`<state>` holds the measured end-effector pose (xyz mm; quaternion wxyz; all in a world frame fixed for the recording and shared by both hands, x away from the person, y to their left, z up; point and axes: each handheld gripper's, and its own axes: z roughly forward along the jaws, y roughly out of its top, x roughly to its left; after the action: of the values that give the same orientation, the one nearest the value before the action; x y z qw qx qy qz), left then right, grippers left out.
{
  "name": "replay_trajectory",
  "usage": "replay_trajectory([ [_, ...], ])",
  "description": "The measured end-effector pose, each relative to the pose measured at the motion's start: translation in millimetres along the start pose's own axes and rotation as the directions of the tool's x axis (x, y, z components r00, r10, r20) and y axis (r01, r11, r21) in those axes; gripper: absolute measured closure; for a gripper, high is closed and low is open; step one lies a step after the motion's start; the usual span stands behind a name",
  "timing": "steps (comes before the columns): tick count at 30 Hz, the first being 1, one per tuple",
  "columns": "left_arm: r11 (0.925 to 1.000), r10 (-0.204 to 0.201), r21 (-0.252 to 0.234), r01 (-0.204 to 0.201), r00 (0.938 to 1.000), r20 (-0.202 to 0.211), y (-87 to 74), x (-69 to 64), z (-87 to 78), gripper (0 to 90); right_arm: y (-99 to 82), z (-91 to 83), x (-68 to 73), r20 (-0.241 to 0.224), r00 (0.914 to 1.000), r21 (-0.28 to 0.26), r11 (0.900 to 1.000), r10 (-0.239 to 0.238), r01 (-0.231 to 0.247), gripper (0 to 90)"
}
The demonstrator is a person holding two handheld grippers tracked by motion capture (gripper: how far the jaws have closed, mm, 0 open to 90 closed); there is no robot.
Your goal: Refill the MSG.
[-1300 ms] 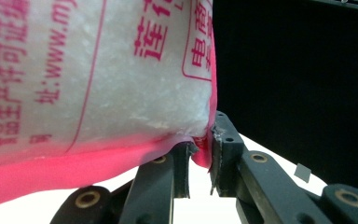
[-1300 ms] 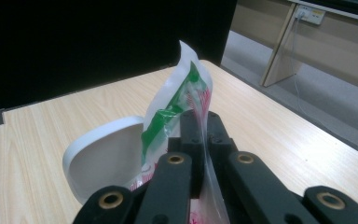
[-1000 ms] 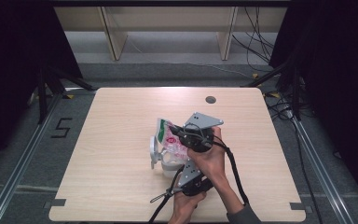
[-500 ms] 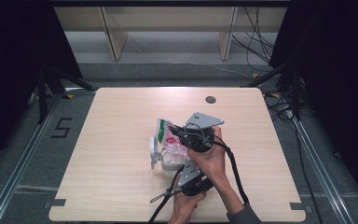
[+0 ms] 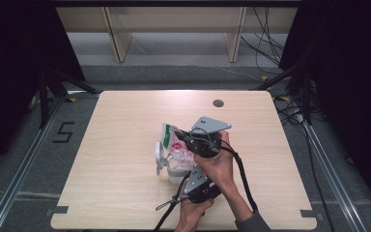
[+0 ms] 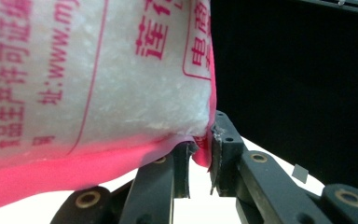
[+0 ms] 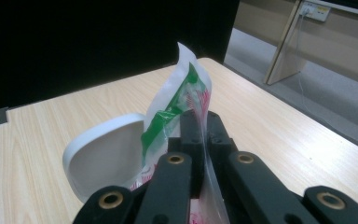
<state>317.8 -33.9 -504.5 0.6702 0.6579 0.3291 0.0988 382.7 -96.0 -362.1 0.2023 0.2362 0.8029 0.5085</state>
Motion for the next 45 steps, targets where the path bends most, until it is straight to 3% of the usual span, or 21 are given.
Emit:
replay_trajectory([
  [2, 0.9999, -0.006, 0.014, 0.006, 1.0, -0.007, 0.5, -0.3, -0.8, 79.1, -1.9, 1.7, 0.6, 0.013, 0.9998, -0.003, 0.9999, 0.017, -0.017, 89.7],
  [7, 1.0, -0.001, 0.009, 0.001, 1.0, -0.009, 0.6, -0.4, -0.7, 79.1, -2.4, 2.7, -1.7, -0.003, 1.0, 0.0, 1.0, 0.008, -0.008, 89.7],
  [8, 1.0, -0.001, -0.001, 0.001, 1.0, -0.008, 0.2, -0.6, 0.1, 79.1, -2.6, 2.2, 0.1, 0.002, 0.9994, 0.007, 0.9994, 0.033, -0.033, 89.7],
  [12, 0.9999, -0.003, 0.015, 0.003, 0.9999, -0.016, 1.1, -0.3, -2.0, 79.1, -2.4, 4.6, -1.0, 0.003, 1.0, -0.007, 1.0, 0.001, -0.001, 89.7],
  [13, 0.9999, -0.004, 0.014, 0.004, 0.9999, -0.016, 1.2, -0.4, -1.9, 79.1, -2.4, 5.6, -1.6, -0.025, 0.9997, 0.002, 1.0, 0.004, -0.004, 89.7],
  [16, 0.9999, -0.006, 0.013, 0.007, 0.9997, -0.024, 1.2, -0.8, -2.6, 79.0, -2.6, 5.6, 0.1, -0.012, 0.9997, 0.016, 0.9997, 0.019, -0.019, 89.6],
  [17, 1.0, -0.007, -0.005, 0.007, 1.0, -0.005, 0.4, 0.3, -1.4, 79.0, -2.3, 5.4, 0.1, -0.017, 0.9997, 0.023, 0.9996, 0.017, -0.016, 89.6],
  [24, 0.9999, -0.01, 0.0, 0.01, 0.9999, -0.01, 0.4, 0.0, -1.8, 79.1, -2.9, 6.3, -2.1, -0.002, 1.0, 0.016, 0.9998, -0.008, 0.008, 89.6],
  [27, 1.0, -0.007, 0.001, 0.007, 0.9999, -0.008, 0.5, -0.4, -2.2, 79.1, -2.6, 5.6, -0.3, -0.019, 0.9997, 0.022, 0.9996, 0.018, -0.017, 89.6],
  [29, 0.9999, -0.006, 0.012, 0.007, 0.9998, -0.021, 0.6, -0.6, -3.1, 79.0, -2.5, 5.4, -0.4, -0.019, 0.9997, 0.023, 0.9996, 0.018, -0.017, 89.6],
  [34, 1.0, -0.007, -0.001, 0.007, 0.9999, -0.009, 0.8, -0.4, -2.1, 79.1, -2.0, 4.5, -0.1, -0.015, 0.9997, 0.023, 0.9996, 0.018, -0.017, 89.6],
  [37, 0.9999, -0.011, 0.007, 0.012, 0.9997, -0.019, 1.4, -1.1, -2.6, 79.2, -1.8, 4.7, 0.3, -0.002, 1.0, -0.002, 1.0, 0.009, -0.009, 89.6],
  [39, 1.0, -0.009, 0.003, 0.009, 0.9999, -0.011, 1.7, -1.3, -2.4, 79.1, -1.1, 3.9, 1.0, -0.017, 0.9998, 0.021, 0.9997, 0.013, -0.012, 89.6],
  [41, 0.9999, -0.01, -0.001, 0.01, 0.9999, -0.005, 1.1, 0.1, -1.5, 79.2, -1.4, 4.8, -0.3, -0.009, 0.9999, 0.01, 0.9999, -0.005, 0.005, 89.6],
  [45, 0.9999, -0.01, 0.0, 0.01, 0.9999, -0.009, 1.4, -0.9, -1.2, 79.2, -1.0, 3.5, 0.9, -0.02, 0.9997, 0.019, 0.9998, 0.012, -0.012, 89.6],
])
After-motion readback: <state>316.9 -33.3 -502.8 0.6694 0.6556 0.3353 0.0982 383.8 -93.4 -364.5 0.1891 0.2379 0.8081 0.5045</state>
